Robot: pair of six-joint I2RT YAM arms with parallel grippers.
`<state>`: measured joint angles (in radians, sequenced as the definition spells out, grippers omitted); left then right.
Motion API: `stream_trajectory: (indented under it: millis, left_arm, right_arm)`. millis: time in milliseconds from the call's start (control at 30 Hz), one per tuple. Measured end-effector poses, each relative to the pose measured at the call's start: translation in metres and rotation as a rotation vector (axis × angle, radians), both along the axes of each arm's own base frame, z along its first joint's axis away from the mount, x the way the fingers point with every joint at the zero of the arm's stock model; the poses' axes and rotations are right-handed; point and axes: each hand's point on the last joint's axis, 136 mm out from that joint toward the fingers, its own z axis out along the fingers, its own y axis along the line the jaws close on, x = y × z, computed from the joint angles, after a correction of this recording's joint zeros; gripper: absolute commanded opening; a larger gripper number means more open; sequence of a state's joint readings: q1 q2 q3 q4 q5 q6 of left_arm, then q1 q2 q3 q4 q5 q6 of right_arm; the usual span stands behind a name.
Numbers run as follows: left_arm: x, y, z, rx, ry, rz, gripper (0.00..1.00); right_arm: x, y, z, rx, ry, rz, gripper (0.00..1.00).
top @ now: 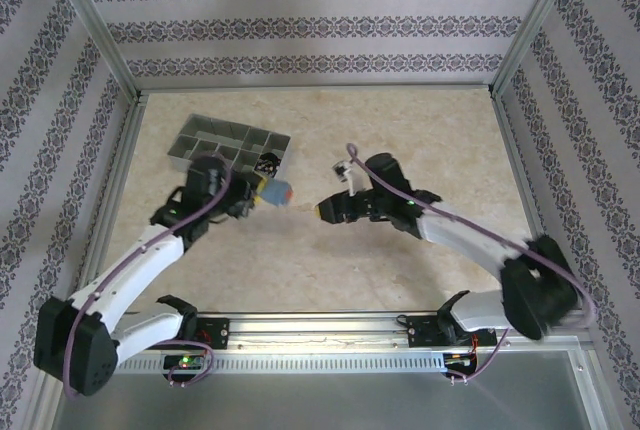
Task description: Roll the socks
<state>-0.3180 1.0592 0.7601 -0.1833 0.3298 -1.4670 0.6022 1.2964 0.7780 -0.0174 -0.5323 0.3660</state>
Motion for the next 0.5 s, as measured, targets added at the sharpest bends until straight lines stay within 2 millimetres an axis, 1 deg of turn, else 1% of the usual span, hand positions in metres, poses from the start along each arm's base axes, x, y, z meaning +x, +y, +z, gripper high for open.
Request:
stream_trajectory:
  millis: [33,100,133,200,233,333,400,500]
  left_arm:
    - [0.009,0.012,0.011,0.032,-0.027,0.013,0.0]
    - [0.027,0.032,0.029,0.132,-0.067,0.016,0.0]
    - [0.036,0.037,0.034,0.183,-0.08,0.004,0.0]
    - [0.053,0.045,0.035,0.285,-0.095,-0.028,0.0]
    - [0.06,0.048,0.031,0.326,-0.095,-0.041,0.0]
    - [0.079,0.059,0.012,0.458,-0.079,-0.081,0.0]
    - [0.091,0.066,-0.002,0.536,-0.064,-0.108,0.0]
    - [0.105,0.072,-0.019,0.628,-0.052,-0.143,0.0]
  right_arm:
    - [0.005,-0.007,0.013,-0.007,-0.077,-0.035,0.59]
    - [0.017,-0.02,0.037,-0.032,-0.234,-0.106,0.61]
    - [0.021,-0.025,0.045,-0.045,-0.284,-0.13,0.61]
    - [0.032,-0.035,0.055,-0.094,-0.372,-0.178,0.61]
    - [0.036,-0.038,0.059,-0.116,-0.401,-0.193,0.61]
    - [0.045,-0.044,0.07,-0.165,-0.466,-0.215,0.61]
    - [0.048,-0.045,0.077,-0.182,-0.5,-0.219,0.61]
    - [0.05,-0.047,0.083,-0.2,-0.529,-0.216,0.61]
